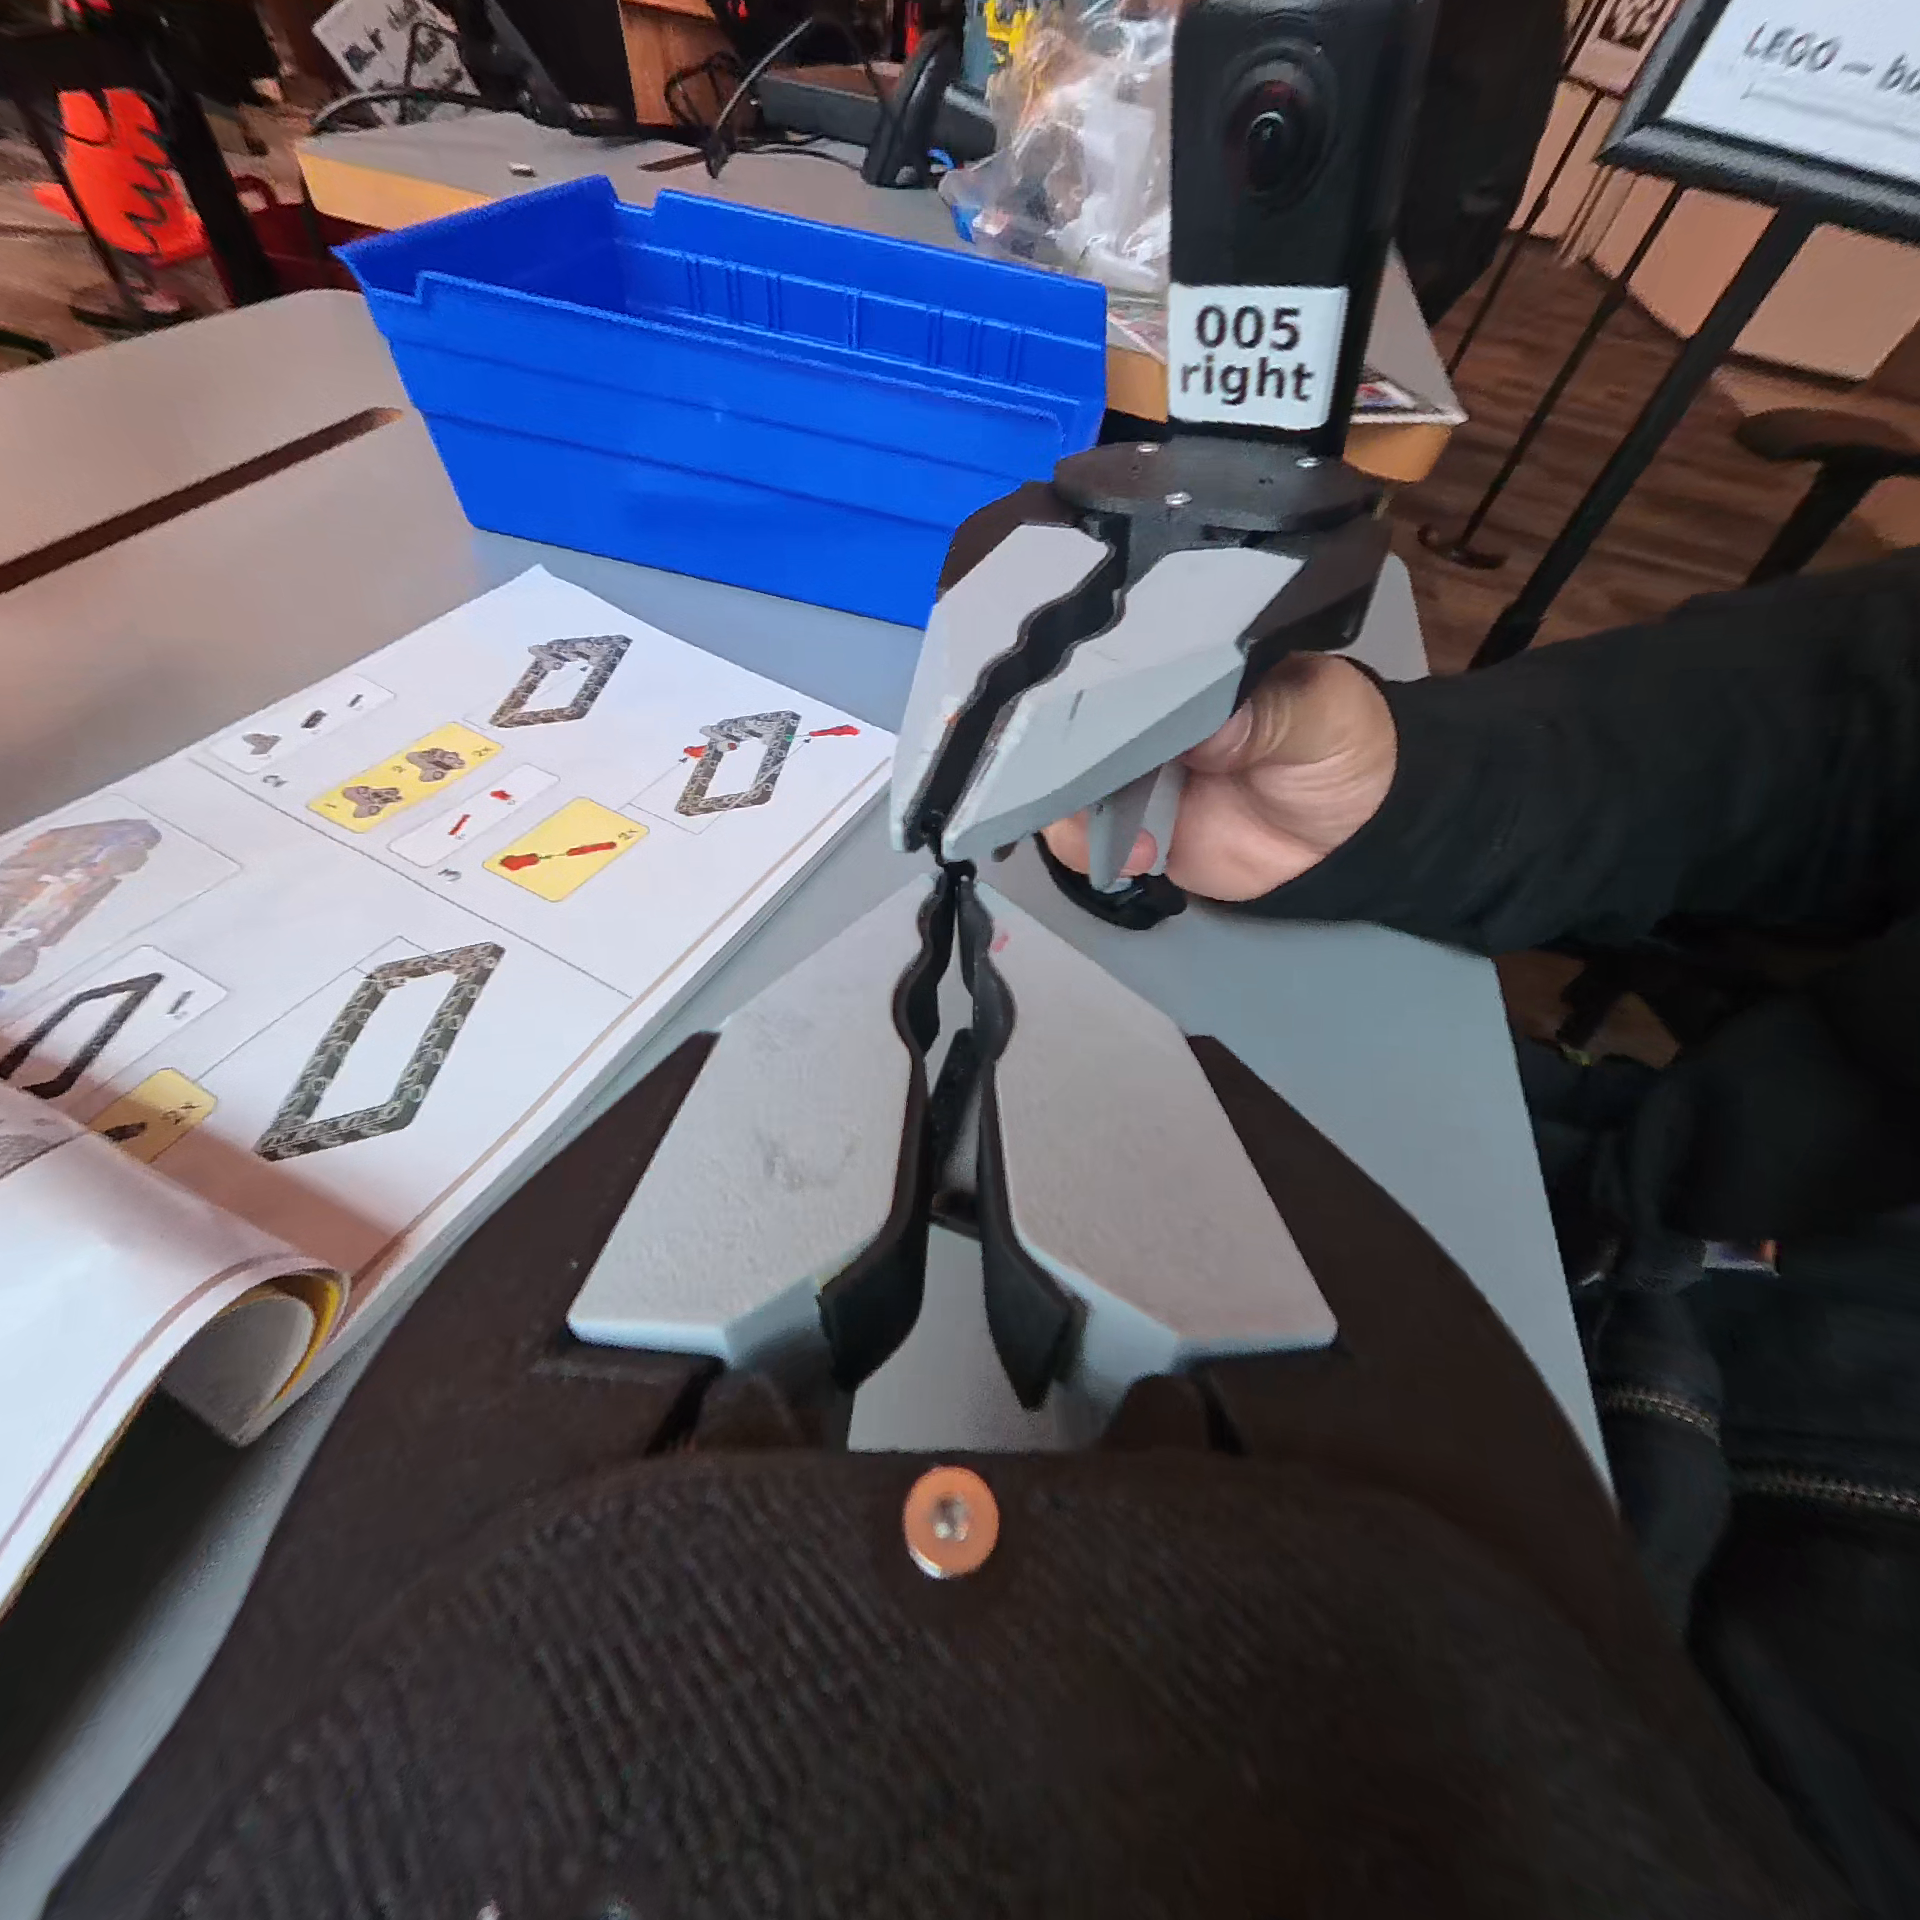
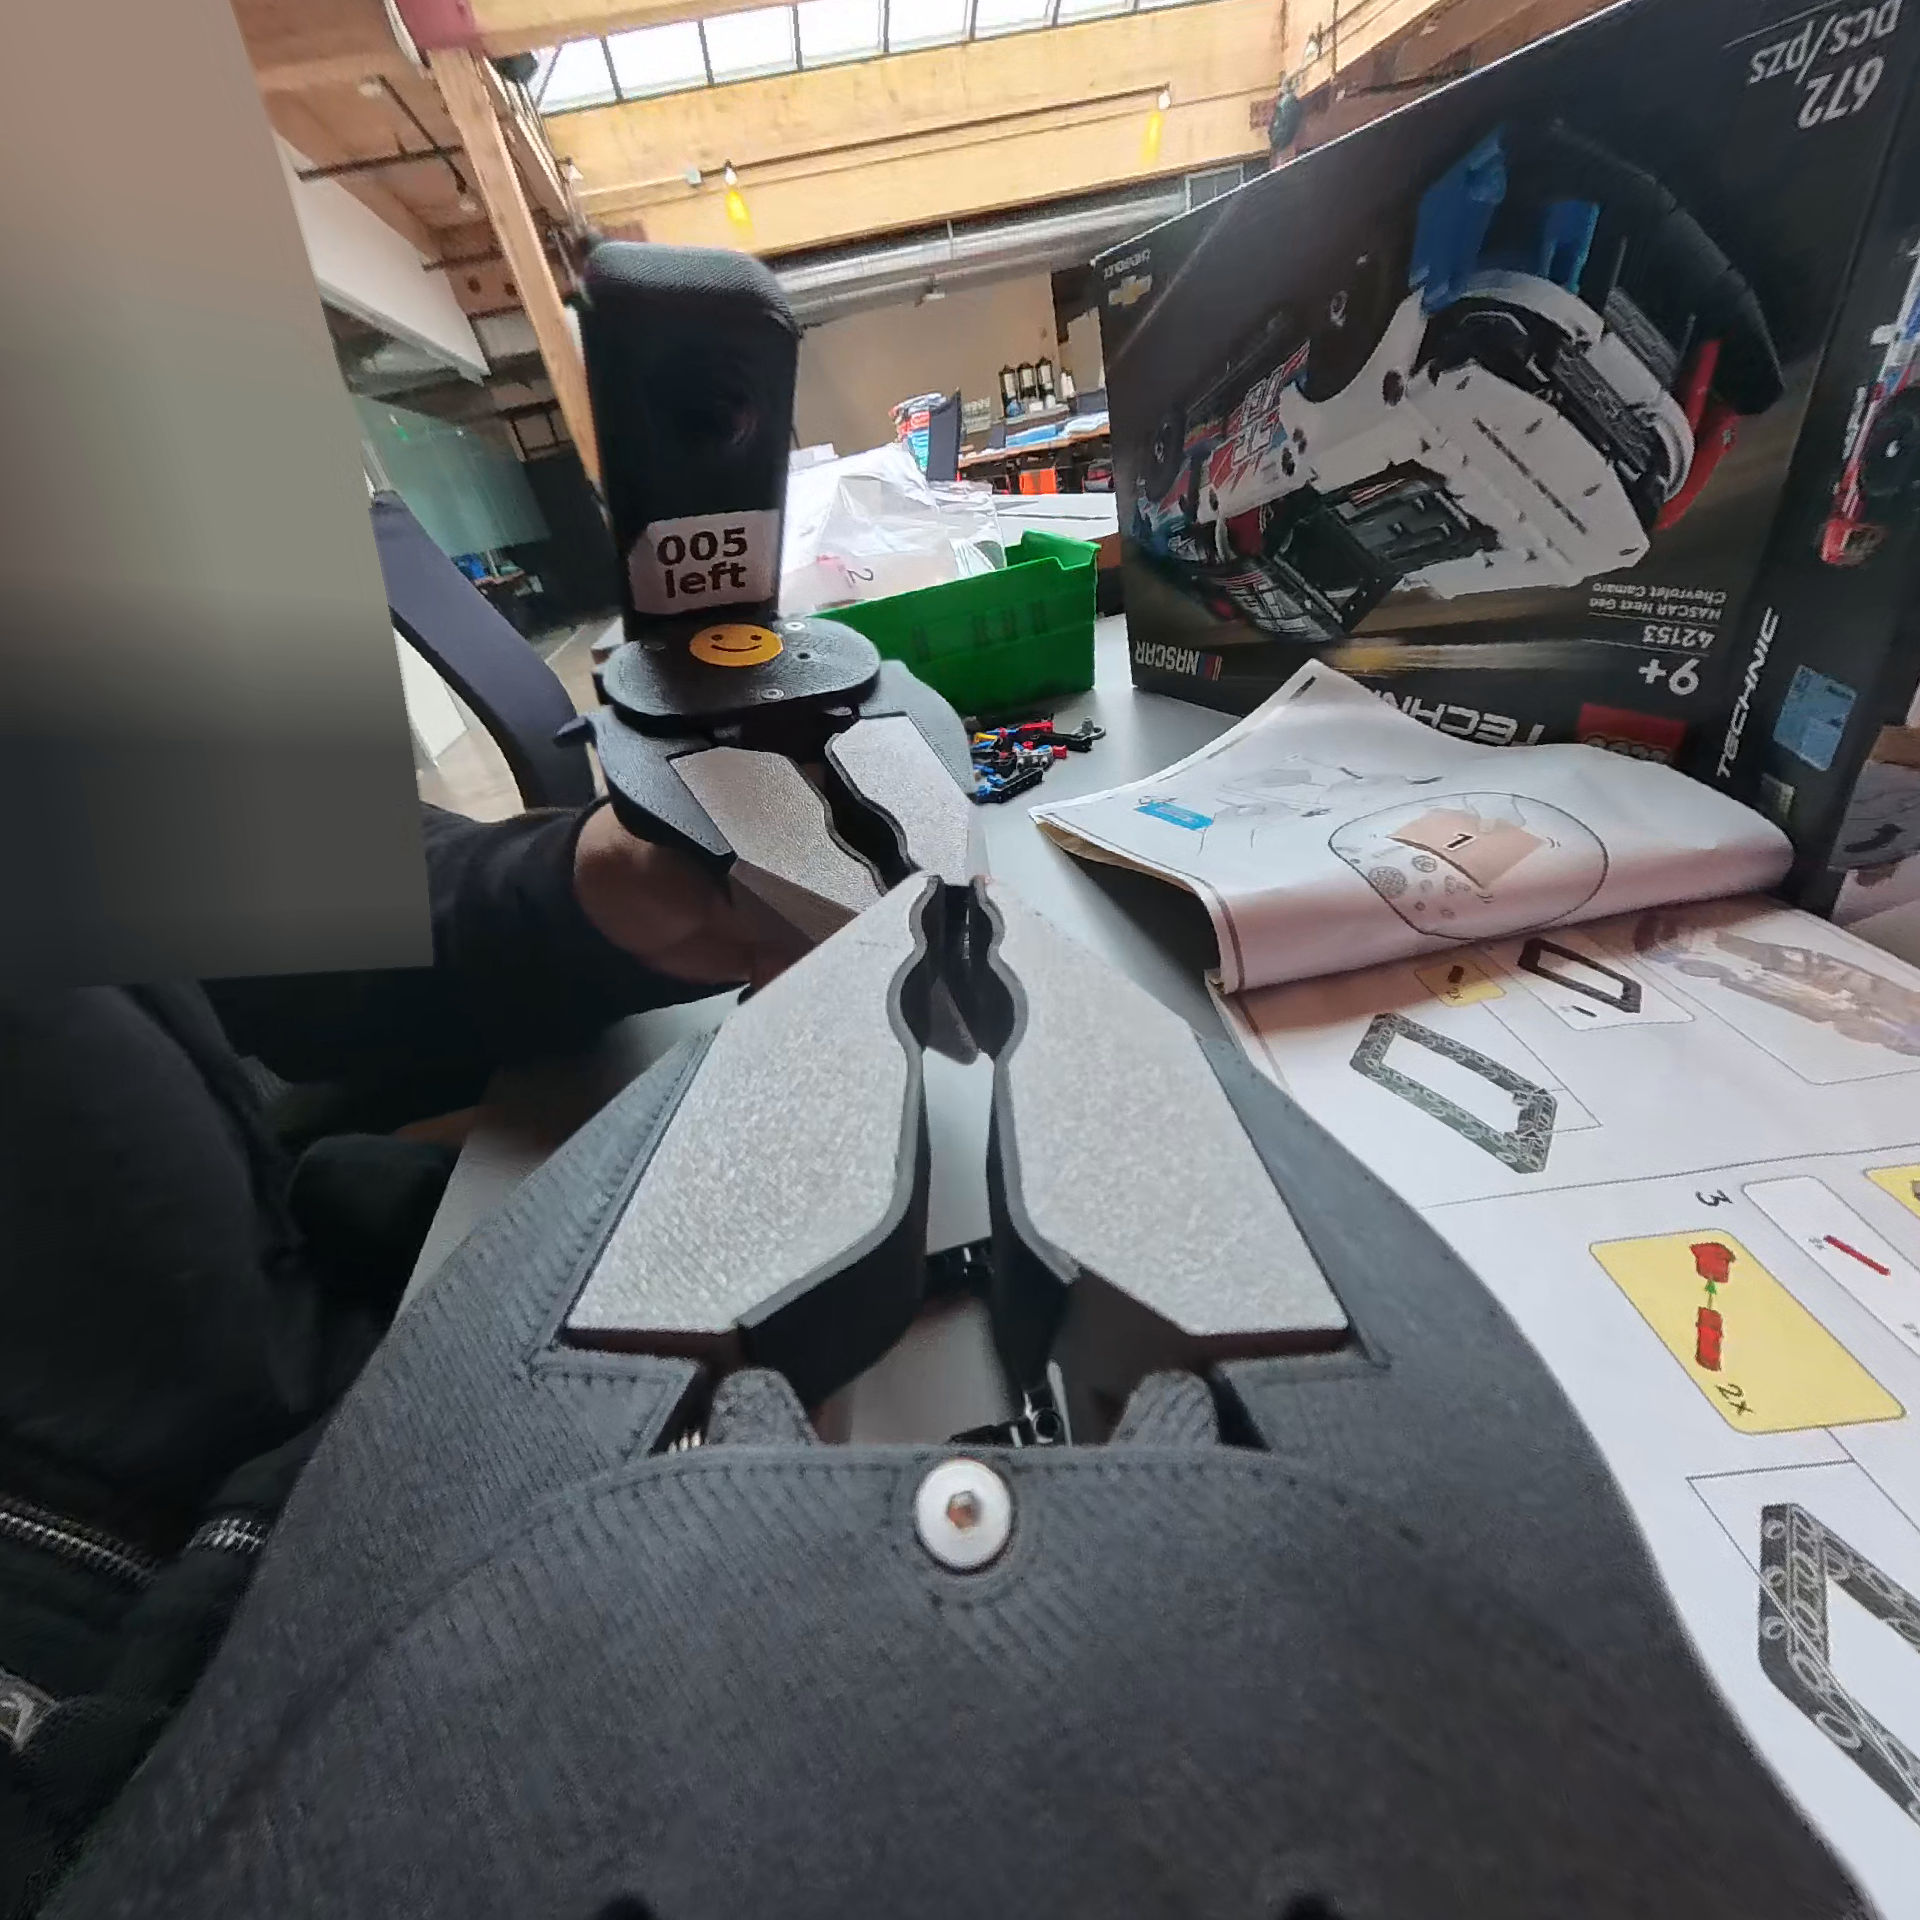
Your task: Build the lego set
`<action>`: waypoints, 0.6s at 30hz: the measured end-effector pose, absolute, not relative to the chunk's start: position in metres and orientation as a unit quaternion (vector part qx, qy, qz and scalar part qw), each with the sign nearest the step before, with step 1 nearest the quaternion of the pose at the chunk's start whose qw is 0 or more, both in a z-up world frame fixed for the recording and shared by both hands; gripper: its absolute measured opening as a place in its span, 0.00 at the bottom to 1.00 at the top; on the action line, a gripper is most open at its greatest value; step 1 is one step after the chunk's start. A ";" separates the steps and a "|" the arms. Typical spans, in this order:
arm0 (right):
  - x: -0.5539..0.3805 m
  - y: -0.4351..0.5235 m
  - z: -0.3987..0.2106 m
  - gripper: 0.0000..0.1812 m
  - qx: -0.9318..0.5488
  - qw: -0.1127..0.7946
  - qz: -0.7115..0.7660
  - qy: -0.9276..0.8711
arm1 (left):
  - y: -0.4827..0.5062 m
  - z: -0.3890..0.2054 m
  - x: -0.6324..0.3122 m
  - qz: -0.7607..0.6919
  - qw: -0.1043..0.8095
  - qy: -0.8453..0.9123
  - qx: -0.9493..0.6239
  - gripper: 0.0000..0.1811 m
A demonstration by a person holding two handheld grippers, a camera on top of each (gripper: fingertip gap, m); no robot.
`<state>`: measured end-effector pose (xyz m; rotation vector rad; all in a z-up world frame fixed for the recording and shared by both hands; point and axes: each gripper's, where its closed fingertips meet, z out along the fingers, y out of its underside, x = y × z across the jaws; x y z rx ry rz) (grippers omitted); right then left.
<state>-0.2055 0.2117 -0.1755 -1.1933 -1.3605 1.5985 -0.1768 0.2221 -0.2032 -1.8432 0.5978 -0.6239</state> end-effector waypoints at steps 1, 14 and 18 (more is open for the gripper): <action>-0.206 0.212 -0.177 0.00 -0.464 0.355 0.615 -0.530 | 0.222 -0.205 -0.176 -0.272 0.520 0.248 -0.771 0.00; -0.203 0.210 -0.181 0.00 -0.472 0.370 0.599 -0.531 | 0.220 -0.205 -0.175 -0.281 0.525 0.235 -0.768 0.00; -0.199 0.210 -0.184 0.00 -0.474 0.374 0.589 -0.537 | 0.217 -0.210 -0.177 -0.283 0.518 0.239 -0.771 0.00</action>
